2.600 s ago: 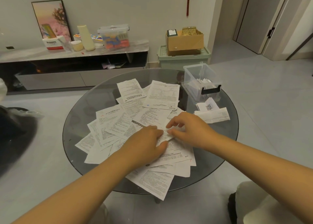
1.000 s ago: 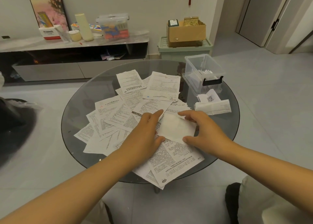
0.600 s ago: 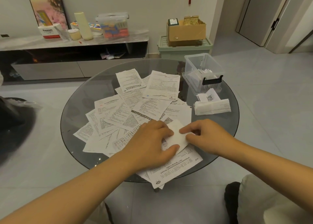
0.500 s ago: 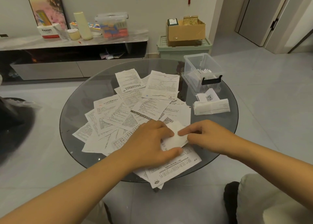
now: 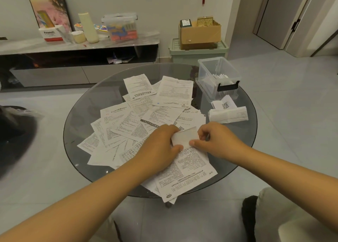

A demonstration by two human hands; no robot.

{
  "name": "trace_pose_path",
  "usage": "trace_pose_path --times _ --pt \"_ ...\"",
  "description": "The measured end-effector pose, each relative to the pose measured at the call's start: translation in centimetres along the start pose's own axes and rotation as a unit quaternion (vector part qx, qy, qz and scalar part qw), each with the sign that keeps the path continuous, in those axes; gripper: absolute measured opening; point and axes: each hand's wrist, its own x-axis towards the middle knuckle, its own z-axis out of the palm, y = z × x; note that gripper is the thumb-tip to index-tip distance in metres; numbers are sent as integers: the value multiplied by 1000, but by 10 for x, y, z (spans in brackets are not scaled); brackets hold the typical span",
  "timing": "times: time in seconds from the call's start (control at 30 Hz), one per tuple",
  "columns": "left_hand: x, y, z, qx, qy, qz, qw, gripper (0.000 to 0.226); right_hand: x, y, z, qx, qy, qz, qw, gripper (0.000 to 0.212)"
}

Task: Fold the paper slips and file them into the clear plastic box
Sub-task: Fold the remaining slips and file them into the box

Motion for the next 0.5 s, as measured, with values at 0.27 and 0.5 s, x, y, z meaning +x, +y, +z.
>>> trace_pose_path --times 0.27,0.5 --pt "11 1 -2 13 -32 -47 998 50 9 -4 2 0 -30 28 999 43" --pt "13 3 -5 14 -17 -53 998 47 9 -2 -4 -2 -51 8 999 42"
